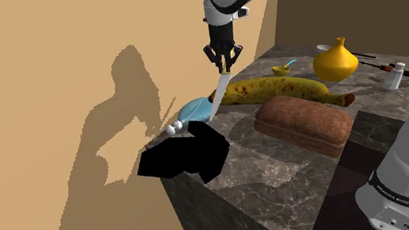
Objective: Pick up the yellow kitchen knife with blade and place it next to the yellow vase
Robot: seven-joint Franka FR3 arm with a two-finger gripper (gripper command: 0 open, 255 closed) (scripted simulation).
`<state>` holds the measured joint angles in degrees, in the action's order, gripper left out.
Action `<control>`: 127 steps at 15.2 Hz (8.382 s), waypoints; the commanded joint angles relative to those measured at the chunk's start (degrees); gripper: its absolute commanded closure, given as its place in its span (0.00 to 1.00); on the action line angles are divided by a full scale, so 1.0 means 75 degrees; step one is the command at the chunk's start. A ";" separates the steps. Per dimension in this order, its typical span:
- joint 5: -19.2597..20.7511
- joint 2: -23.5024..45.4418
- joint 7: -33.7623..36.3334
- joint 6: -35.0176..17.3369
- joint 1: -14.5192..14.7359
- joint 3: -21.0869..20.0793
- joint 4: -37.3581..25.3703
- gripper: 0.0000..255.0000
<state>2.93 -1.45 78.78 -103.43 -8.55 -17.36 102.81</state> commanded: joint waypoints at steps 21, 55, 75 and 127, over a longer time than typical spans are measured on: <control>-0.0454 -0.2811 -0.1984 0.0754 -0.0609 0.1208 0.1939 1.00; 0.2346 -0.5888 -0.7816 0.1689 -0.2407 0.6217 0.3414 1.00; 0.3067 -0.6035 -0.8051 0.0022 -0.2674 0.7176 0.5085 1.00; 0.3847 -0.5608 -0.7926 -0.2086 -0.2855 0.8156 0.6747 0.00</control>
<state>31.80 -43.50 19.34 -119.12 -29.97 43.82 153.45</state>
